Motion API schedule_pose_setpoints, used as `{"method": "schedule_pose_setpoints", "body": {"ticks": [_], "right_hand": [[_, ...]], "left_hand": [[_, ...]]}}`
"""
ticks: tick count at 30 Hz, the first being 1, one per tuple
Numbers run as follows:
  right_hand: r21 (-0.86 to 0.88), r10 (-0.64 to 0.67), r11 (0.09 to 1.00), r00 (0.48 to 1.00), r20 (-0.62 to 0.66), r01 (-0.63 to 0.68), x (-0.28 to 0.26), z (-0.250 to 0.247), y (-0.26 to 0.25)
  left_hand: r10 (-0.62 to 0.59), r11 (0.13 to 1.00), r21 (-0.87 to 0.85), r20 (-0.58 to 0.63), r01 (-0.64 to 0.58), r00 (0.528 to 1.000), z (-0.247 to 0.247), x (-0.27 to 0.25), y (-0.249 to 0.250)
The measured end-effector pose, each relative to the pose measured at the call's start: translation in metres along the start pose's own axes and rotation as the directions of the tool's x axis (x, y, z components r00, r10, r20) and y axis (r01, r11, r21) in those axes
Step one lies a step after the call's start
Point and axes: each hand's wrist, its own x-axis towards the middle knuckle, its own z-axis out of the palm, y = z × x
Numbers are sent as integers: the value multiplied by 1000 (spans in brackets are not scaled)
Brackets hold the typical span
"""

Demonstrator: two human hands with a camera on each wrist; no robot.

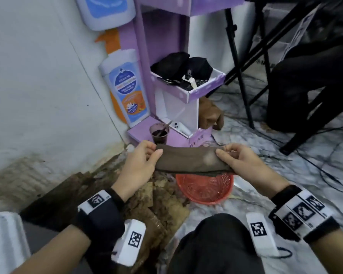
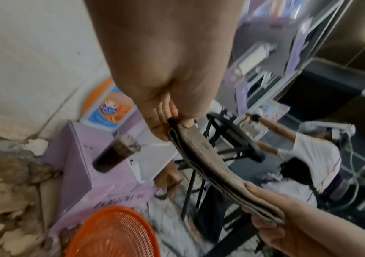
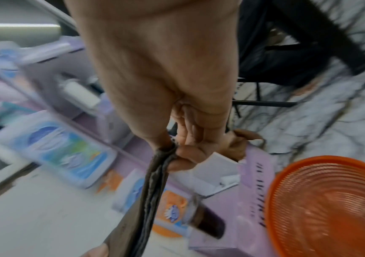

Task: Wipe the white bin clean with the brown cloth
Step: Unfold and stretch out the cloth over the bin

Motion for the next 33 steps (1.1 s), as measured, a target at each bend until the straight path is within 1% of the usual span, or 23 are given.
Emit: {"method": "schedule_pose_setpoints", "body": {"ticks": [3,6,9,12,14,16,20,24,26,28,30,33], "right_hand": [[-2,117,993,993,-26,-117,9,-23,53],[-32,203,978,977,-66,-206,19,-25,115],[-143,205,965,972,-118,-221,23,-8,180],[-155,228,957,965,-130,-247,27,20,233],[-145,256,950,956,-144,-276,33,40,261],[-162,274,940,947,-168,-301,39,56,283],[-170,307,925,933,-188,-339,40,75,315],[-176,257,940,944,-207,-294,33,82,326],[-161,236,946,939,-248,-280,31,85,328],[-153,227,947,925,-303,-283,30,87,330],[-128,250,944,913,-323,-304,28,89,330],[-89,276,944,909,-313,-317,28,90,325]], "left_hand": [[-27,994,109,125,14,992,57,30,-18],[-59,980,198,218,15,974,104,49,-48],[-147,953,296,284,59,947,138,59,-93],[-205,926,370,330,73,921,156,65,-141],[-238,914,394,333,94,912,164,70,-169],[-242,914,391,315,107,918,172,73,-195],[-281,912,376,276,165,919,192,65,-234],[-211,935,329,225,130,951,202,55,-249],[-177,949,298,217,107,960,203,54,-253],[-180,954,274,203,121,963,202,55,-258],[-221,956,241,211,168,952,200,57,-259],[-280,955,169,251,243,927,197,59,-257]]}}
